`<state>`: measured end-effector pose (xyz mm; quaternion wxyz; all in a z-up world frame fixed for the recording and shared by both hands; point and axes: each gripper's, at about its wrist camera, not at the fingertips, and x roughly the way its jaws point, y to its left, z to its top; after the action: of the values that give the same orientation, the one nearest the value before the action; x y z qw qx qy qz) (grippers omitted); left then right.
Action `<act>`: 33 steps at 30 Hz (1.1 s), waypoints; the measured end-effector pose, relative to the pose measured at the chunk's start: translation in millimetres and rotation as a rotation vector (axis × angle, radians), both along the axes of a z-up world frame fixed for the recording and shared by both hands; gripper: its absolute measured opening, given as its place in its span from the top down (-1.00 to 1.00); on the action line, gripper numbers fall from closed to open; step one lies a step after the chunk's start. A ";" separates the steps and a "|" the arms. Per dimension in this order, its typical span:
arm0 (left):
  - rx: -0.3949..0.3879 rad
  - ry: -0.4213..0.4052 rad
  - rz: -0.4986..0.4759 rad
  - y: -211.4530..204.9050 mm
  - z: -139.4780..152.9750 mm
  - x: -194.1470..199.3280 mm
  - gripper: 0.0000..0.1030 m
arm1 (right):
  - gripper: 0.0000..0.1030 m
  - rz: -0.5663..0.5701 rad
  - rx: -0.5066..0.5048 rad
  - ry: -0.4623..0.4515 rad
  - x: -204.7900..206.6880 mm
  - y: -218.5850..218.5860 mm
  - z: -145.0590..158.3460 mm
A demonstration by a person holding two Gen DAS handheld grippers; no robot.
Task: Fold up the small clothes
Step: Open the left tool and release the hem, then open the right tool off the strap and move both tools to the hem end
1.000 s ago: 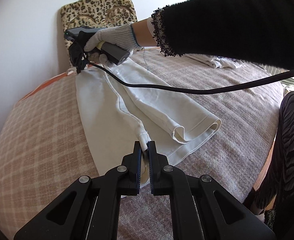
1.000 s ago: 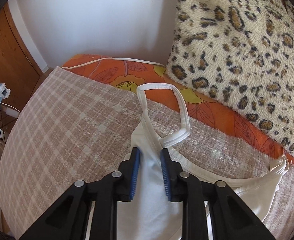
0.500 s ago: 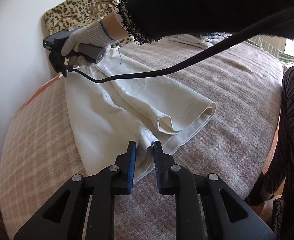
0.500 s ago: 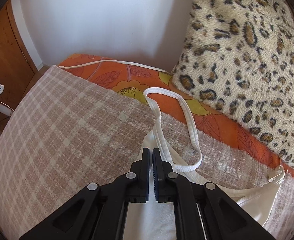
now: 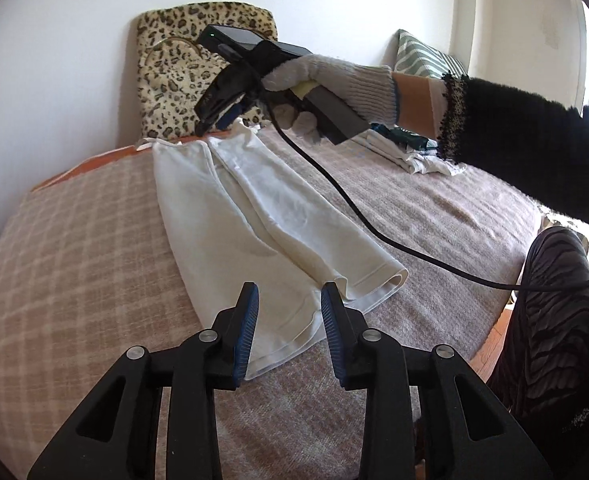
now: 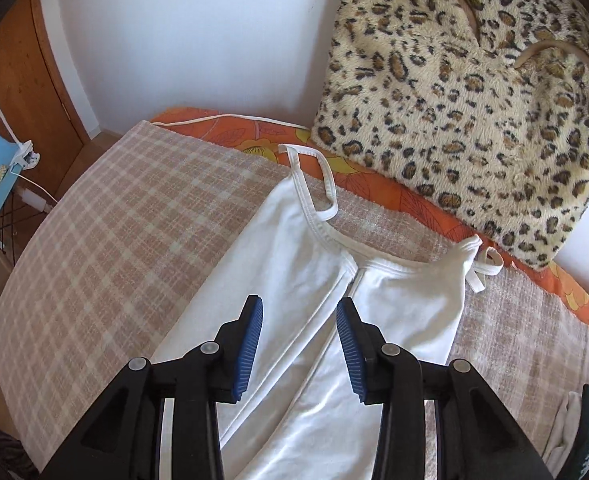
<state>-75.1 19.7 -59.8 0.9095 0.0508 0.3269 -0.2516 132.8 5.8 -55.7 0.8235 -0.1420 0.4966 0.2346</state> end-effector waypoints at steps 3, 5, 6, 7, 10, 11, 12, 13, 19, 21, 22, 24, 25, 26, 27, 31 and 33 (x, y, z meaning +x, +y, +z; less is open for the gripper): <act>0.009 0.010 0.066 13.4 -2.1 11.9 0.40 | 0.23 -0.010 0.034 0.015 -42.6 -22.9 2.2; -0.019 0.062 0.105 21.7 -6.6 23.2 0.40 | 0.23 -0.018 0.010 0.004 -76.4 -37.1 2.4; -0.031 0.096 0.115 24.2 -10.2 28.0 0.40 | 0.23 -0.026 0.010 0.006 -92.9 -44.9 1.5; -0.046 0.133 0.120 25.9 -14.8 33.5 0.40 | 0.22 -0.036 0.021 0.018 -109.8 -53.7 -0.8; -0.081 0.213 0.144 28.3 -23.5 41.9 0.40 | 0.21 -0.088 0.049 0.050 -154.2 -81.4 -5.7; -0.091 0.236 0.150 29.1 -25.7 44.7 0.40 | 0.21 -0.106 0.065 0.077 -166.2 -90.0 -9.4; -0.098 0.254 0.157 30.1 -26.7 47.3 0.40 | 0.21 -0.121 0.089 0.113 -177.1 -98.3 -13.8; -0.098 0.267 0.165 31.7 -27.9 49.6 0.40 | 0.21 -0.136 0.115 0.146 -186.7 -105.8 -18.0; -0.143 0.373 0.190 37.4 -41.5 65.0 0.40 | 0.18 -0.197 0.234 0.266 -228.1 -132.0 -38.0; -0.184 0.413 0.192 36.9 -47.0 67.9 0.40 | 0.18 -0.197 0.271 0.274 -235.6 -134.5 -39.0; -0.191 0.422 0.186 35.5 -48.4 66.7 0.40 | 0.18 -0.191 0.285 0.279 -237.3 -135.0 -39.7; -0.177 0.413 0.187 31.4 -50.1 66.3 0.40 | 0.19 -0.180 0.289 0.280 -240.1 -134.0 -40.9; -0.176 0.405 0.187 31.2 -50.2 65.8 0.41 | 0.23 -0.177 0.286 0.279 -240.3 -133.2 -41.6; -0.174 0.401 0.188 30.5 -50.2 65.8 0.42 | 0.33 -0.173 0.284 0.284 -239.8 -132.3 -43.5; -0.173 0.396 0.189 30.1 -50.0 65.5 0.63 | 0.37 -0.167 0.274 0.289 -238.0 -131.1 -45.9; -0.165 0.379 0.188 31.4 -50.8 66.8 0.90 | 0.86 -0.129 0.256 0.271 -234.4 -126.9 -47.0; -0.149 0.351 0.196 33.6 -46.3 63.2 0.94 | 0.94 -0.138 0.251 0.264 -235.8 -129.0 -47.8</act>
<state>-11.9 53.3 -106.1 0.8599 -0.0930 0.4644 -0.1906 -103.0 -123.2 -103.5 0.7766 0.0283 0.5756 0.2544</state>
